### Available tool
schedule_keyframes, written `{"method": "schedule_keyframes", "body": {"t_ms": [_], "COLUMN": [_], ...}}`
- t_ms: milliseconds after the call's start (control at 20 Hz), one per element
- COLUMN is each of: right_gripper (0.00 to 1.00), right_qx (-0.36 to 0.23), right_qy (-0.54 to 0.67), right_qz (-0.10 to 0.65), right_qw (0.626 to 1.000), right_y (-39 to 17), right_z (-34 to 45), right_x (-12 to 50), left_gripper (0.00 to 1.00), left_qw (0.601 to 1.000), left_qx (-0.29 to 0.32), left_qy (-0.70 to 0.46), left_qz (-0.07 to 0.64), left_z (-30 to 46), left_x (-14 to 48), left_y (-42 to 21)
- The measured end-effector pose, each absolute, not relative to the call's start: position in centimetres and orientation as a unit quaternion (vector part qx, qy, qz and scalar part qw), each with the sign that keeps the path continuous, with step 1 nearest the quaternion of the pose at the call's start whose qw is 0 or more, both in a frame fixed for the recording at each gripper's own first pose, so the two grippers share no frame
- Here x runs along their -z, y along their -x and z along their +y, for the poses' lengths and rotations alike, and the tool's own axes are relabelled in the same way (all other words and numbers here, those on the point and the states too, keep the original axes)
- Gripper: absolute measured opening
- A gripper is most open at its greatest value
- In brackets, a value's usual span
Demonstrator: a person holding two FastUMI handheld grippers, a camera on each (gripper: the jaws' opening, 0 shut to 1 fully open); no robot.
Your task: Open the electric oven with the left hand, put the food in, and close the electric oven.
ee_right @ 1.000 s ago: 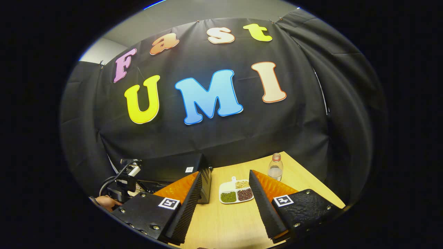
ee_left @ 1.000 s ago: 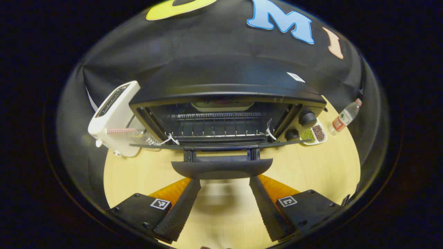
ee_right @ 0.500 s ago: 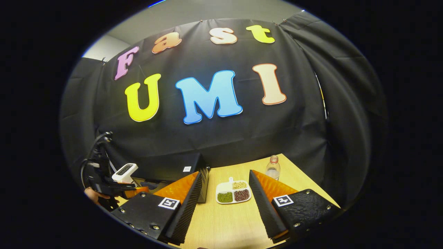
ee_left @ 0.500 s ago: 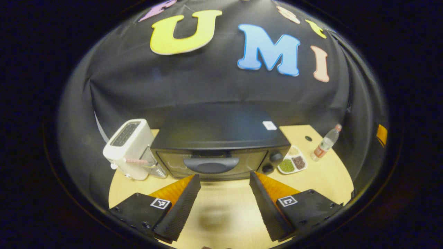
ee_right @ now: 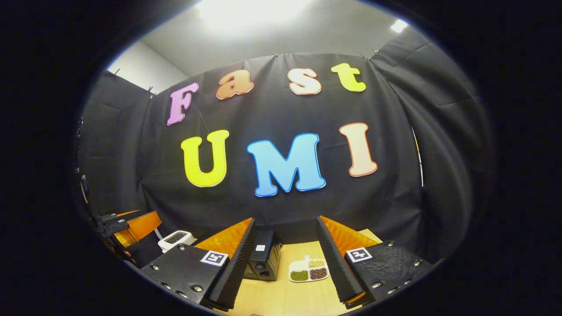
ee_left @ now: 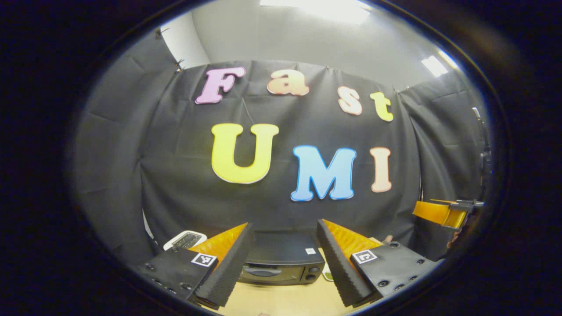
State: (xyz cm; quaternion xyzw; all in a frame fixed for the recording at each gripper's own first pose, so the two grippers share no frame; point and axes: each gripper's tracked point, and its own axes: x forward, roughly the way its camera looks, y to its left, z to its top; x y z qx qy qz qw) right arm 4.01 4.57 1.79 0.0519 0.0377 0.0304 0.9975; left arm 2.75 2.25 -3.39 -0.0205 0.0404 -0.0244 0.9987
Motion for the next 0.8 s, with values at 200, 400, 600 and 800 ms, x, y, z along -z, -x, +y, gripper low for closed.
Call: {"method": "schedule_keyframes", "body": {"t_ms": [200,400,600,800], "right_gripper": [0.83,0.83,0.83,0.83], "right_qx": [-0.035,-0.031,-0.022,-0.010], "right_qy": [-0.056,-0.044,-0.044,-0.036], "right_qz": [0.020,0.016,0.018,0.016], "right_qw": [0.998,0.998,0.999,0.999], "right_y": [-3.2,-2.6,-1.8,-1.4], "right_z": [5.9,6.5,7.0,7.7], "right_x": [-3.7,-3.9,-3.8,-3.9], "left_gripper": [0.92,0.93,0.95,0.96], "left_qw": [0.999,0.998,0.998,0.998], "left_qx": [0.025,0.026,0.028,0.040], "left_qy": [0.034,0.045,0.044,0.045], "left_qz": [0.017,0.027,0.030,0.027], "left_z": [2.8,3.8,4.7,5.2], "left_x": [0.5,0.8,1.4,1.1], "left_y": [-1.2,-0.9,-0.2,0.1]}}
